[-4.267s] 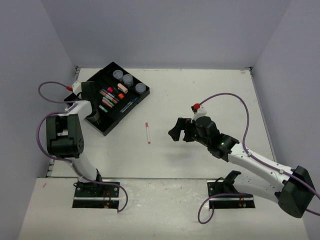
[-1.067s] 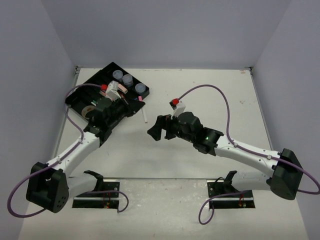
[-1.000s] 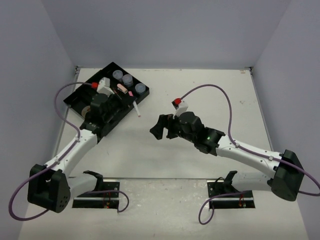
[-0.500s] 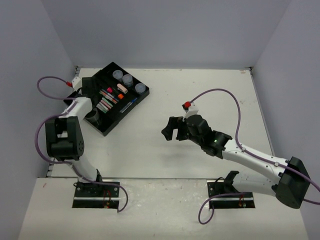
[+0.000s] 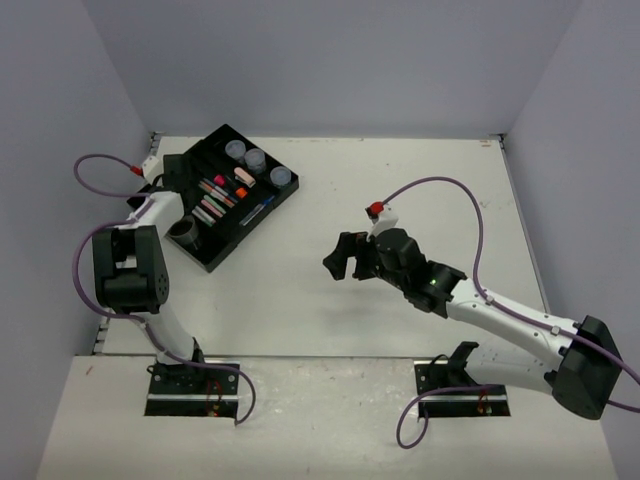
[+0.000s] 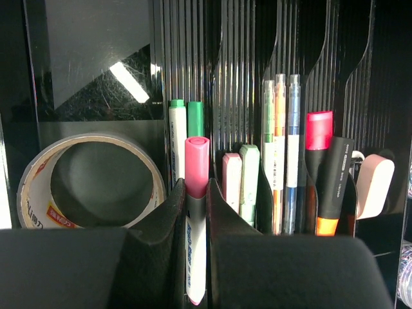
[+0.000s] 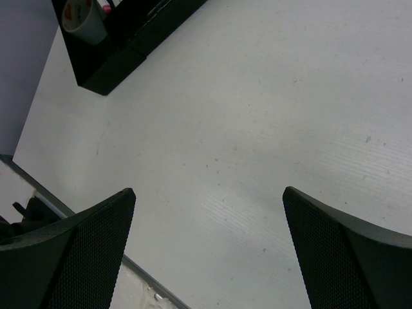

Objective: Sort the stationery into containers
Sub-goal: Place the pen in the storage box.

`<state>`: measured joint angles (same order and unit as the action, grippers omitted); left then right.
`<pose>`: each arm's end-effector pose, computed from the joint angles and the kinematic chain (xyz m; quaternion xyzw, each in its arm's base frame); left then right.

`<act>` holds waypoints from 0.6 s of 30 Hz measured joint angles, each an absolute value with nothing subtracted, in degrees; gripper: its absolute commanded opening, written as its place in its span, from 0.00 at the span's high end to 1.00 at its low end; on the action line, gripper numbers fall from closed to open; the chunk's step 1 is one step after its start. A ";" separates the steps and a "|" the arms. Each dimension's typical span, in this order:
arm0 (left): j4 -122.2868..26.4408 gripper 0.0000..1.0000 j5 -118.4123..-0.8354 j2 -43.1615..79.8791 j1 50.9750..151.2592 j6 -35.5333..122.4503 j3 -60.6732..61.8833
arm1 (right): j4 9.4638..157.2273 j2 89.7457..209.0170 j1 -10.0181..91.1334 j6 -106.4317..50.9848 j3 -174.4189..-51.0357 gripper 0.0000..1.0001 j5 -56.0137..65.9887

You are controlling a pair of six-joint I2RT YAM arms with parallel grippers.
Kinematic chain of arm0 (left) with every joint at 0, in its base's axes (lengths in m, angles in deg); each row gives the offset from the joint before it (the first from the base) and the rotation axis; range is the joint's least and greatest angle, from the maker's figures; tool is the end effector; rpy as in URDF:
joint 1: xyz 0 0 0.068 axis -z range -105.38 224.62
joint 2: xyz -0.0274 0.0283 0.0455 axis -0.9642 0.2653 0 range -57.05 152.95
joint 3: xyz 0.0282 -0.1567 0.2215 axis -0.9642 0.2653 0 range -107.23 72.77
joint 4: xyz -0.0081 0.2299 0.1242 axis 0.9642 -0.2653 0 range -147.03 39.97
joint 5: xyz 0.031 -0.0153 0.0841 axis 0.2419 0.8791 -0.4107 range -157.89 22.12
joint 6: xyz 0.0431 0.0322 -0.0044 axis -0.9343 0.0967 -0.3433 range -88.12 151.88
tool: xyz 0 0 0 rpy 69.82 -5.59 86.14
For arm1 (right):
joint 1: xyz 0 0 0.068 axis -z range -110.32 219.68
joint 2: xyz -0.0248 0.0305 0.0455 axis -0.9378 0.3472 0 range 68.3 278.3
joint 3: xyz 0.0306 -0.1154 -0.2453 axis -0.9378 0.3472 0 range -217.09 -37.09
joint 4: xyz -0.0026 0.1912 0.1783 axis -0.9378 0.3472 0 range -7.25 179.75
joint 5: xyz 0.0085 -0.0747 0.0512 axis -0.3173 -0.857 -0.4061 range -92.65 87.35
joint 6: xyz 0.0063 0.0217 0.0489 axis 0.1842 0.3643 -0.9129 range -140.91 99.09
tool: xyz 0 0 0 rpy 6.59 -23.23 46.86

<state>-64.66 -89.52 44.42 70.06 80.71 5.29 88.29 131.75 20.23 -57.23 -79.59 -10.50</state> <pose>0.3777 0.0433 0.2047 -0.4720 0.7912 0.0319 0.3876 0.1663 0.1868 0.2695 -0.0612 0.8469 0.3147 0.4243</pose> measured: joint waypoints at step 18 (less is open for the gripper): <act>-64.85 0.36 -85.79 38.66 68.41 79.78 5.72 | 88.22 132.75 20.85 -56.75 -79.59 0.01 -9.19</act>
<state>-64.85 -85.79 38.66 68.41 79.78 5.72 88.22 132.75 20.85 -56.75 -79.59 -9.19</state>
